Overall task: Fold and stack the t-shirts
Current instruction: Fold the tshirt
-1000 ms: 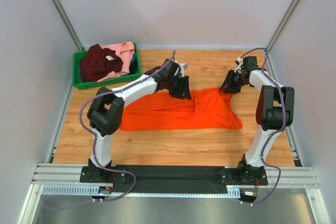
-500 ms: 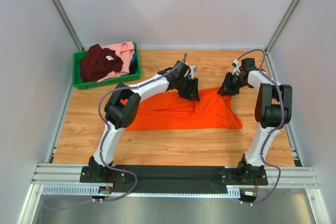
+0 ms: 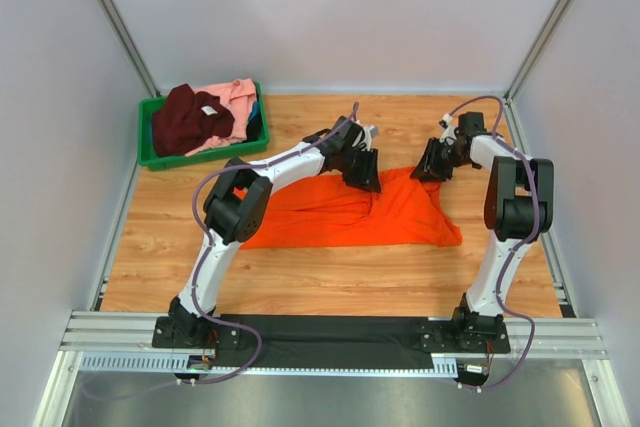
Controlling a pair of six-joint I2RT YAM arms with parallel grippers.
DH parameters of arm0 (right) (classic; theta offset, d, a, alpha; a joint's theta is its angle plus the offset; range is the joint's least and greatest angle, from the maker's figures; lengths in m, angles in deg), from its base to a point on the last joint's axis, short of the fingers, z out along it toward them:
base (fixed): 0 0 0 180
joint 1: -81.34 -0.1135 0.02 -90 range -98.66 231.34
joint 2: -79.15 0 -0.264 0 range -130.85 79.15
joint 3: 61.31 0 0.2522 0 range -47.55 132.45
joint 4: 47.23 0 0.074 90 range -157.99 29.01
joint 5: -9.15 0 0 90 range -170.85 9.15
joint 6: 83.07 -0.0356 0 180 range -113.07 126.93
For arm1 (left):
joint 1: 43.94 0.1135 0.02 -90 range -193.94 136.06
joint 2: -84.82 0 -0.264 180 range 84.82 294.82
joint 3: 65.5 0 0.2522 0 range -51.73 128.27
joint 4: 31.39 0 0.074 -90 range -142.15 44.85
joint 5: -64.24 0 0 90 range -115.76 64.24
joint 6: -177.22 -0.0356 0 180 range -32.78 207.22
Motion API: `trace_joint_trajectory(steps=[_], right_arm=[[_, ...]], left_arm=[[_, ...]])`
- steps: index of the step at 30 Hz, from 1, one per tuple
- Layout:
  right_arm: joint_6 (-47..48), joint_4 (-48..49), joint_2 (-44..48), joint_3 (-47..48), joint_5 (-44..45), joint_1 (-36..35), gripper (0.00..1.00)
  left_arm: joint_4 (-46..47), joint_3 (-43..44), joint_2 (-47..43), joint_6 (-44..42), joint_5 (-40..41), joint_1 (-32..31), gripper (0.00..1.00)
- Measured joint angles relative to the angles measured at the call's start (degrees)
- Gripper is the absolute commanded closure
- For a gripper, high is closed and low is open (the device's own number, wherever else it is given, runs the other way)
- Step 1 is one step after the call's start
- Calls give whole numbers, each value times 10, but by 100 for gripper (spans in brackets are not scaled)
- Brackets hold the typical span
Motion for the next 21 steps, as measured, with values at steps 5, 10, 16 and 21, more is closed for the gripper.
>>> trace_joint_trajectory(steps=[5,10,16,21], right_arm=[[-3,9,-9,0,-8,0,79],[-10,21,-10,0,-12,0,99],[-16,34,-5,-5,-16,0,100],[-23,57,24,-21,-21,0,100]], left_arm=[[2,12,9,1,-6,0,80],[3,12,11,-1,-6,0,100],[0,12,10,-2,15,0,100],[-3,12,7,-3,49,0,100]])
